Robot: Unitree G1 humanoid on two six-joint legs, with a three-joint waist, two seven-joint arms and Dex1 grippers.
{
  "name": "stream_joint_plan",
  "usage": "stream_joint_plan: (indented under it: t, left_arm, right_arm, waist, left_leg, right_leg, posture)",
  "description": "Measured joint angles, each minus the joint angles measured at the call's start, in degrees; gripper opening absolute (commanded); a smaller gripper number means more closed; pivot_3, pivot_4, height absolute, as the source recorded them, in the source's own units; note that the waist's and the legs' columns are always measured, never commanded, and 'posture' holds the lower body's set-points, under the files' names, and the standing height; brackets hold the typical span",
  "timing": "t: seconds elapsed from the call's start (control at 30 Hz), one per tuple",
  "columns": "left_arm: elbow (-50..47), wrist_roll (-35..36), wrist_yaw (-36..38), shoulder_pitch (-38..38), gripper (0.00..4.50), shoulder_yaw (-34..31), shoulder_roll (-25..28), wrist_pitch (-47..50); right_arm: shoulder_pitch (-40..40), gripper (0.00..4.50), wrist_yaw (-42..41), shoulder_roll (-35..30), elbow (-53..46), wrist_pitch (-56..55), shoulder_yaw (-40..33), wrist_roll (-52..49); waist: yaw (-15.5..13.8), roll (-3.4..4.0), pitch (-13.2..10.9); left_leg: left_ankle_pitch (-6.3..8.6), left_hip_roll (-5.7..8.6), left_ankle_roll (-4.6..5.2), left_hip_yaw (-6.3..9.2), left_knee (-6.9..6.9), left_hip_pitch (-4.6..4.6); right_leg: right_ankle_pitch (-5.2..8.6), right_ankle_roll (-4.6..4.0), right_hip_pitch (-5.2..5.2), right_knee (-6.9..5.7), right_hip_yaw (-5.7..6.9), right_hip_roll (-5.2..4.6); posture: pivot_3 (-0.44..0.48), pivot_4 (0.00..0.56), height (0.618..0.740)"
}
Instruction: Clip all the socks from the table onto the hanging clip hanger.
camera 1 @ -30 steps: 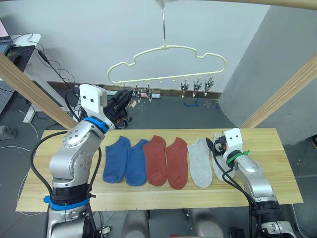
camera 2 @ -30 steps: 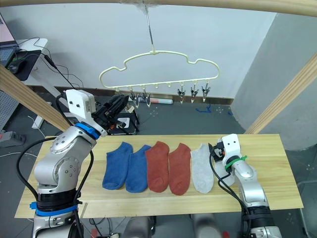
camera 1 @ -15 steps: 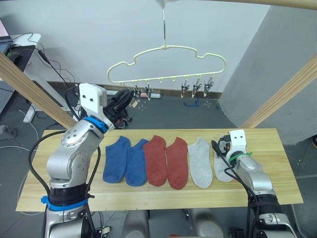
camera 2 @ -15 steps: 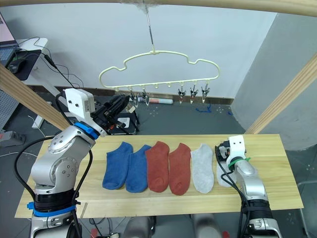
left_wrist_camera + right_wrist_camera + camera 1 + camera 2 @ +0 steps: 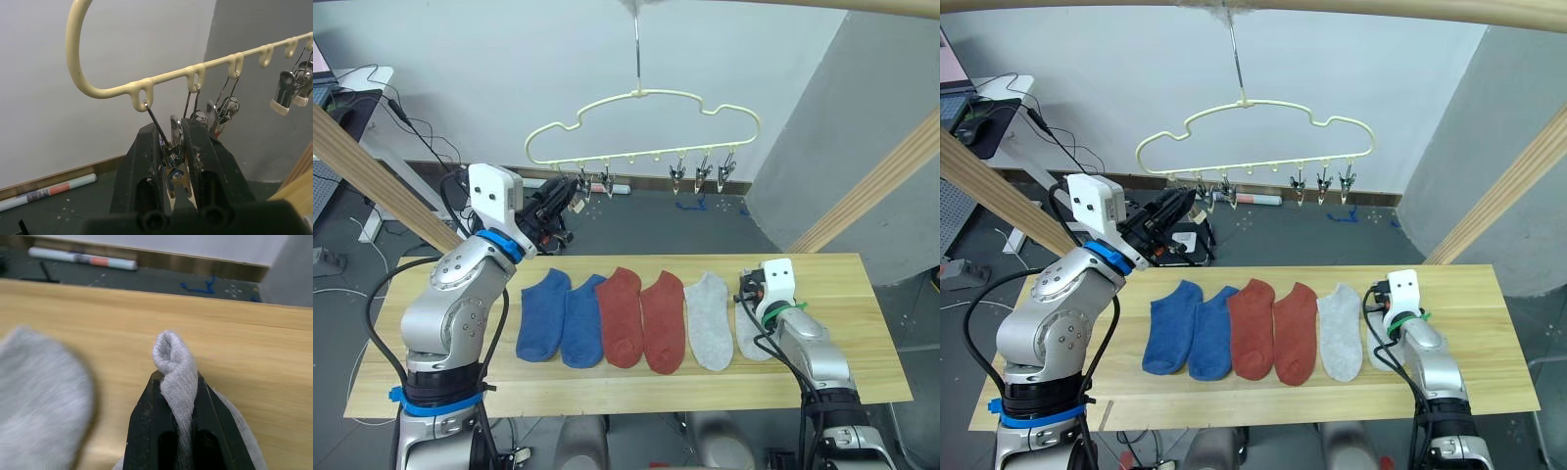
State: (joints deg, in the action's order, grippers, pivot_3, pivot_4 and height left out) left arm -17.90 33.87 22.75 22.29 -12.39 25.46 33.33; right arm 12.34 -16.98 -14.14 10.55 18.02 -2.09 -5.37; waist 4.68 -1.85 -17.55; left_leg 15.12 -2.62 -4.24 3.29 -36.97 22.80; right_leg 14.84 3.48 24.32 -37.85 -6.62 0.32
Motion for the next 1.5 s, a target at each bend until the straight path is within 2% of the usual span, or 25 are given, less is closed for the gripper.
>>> stream_joint_plan:
  t: [0.13, 0.23, 0.4, 0.5, 0.97, 1.2, 1.5]
  left_arm:
    - [0.00, 0.55, 0.45, 0.00, 0.40, -0.52, 0.14, 0.39]
    - [-0.02, 1.27, 0.51, 0.18, 0.40, -0.55, 0.21, 1.16]
    - [-0.12, 1.70, 0.51, 0.56, 0.39, -0.56, 0.32, 1.58]
    - [-0.28, 1.93, 0.49, 0.60, 0.39, -0.54, 0.32, 1.78]
    - [-2.00, 2.57, 0.35, 0.53, 0.38, -0.51, 0.05, 3.73]
    - [-2.04, 3.04, 0.36, 0.43, 0.38, -0.53, 0.05, 3.76]
    - [-2.05, 3.06, 0.36, 0.26, 0.38, -0.53, 0.05, 3.76]
  right_arm:
    - [0.39, 0.00, -2.61, -0.89, -7.26, -1.47, 5.67, 2.49]
    - [3.58, 0.00, -3.77, 0.11, -11.71, -1.82, 10.16, 4.35]
    - [10.78, 0.00, -4.34, 5.35, -13.85, -1.37, 17.52, 6.71]
    - [13.57, 0.00, -4.11, 8.70, -12.56, -0.88, 19.57, 7.33]
    - [23.82, 0.00, -2.56, 21.75, 2.57, -0.07, 23.33, 8.85]
    - [25.63, 0.00, -1.29, 21.78, 3.66, -0.29, 22.11, 8.29]
    - [25.97, 0.00, -0.19, 21.79, 3.15, -0.28, 20.30, 6.25]
  waist:
    - [0.03, 0.05, -0.08]
    - [0.04, 0.05, -0.10]
    - [-0.04, 0.05, -0.11]
    - [-0.12, 0.06, -0.11]
    - [-0.10, 0.07, -0.12]
    - [-0.30, 0.08, -0.12]
    - [-0.20, 0.09, -0.13]
  left_leg:
    - [-0.01, 0.00, -0.01, 0.00, -0.01, 0.01]
    - [-0.01, -0.01, -0.02, 0.01, -0.01, 0.01]
    - [-0.01, -0.02, -0.03, 0.07, 0.00, 0.07]
    - [-0.01, -0.01, -0.04, 0.11, 0.00, 0.12]
    - [0.00, -0.01, -0.04, 0.34, 0.00, 0.17]
    - [-0.01, 0.02, -0.04, 0.57, 0.00, 0.23]
    - [0.00, 0.02, -0.04, 0.60, 0.01, 0.24]
  right_leg:
    - [0.12, 0.21, 0.03, -0.04, 0.00, 0.01]
    - [0.13, 0.21, 0.04, -0.06, 0.00, 0.01]
    - [-0.01, -0.02, 0.07, -0.03, 0.06, 0.00]
    - [-0.02, -0.03, 0.09, -0.02, 0.12, -0.05]
    - [-0.03, -0.05, 0.11, -0.07, 0.40, -0.11]
    - [-0.03, -0.06, 0.10, -0.08, 0.90, -0.29]
    - [-0.02, -0.07, 0.10, -0.10, 0.94, -0.29]
  posture:
    - [-0.041, 0.316, 0.740]
    - [-0.042, 0.315, 0.740]
    - [-0.041, 0.311, 0.740]
    - [-0.039, 0.309, 0.740]
    - [-0.036, 0.308, 0.740]
    - [-0.036, 0.310, 0.740]
    - [-0.044, 0.313, 0.740]
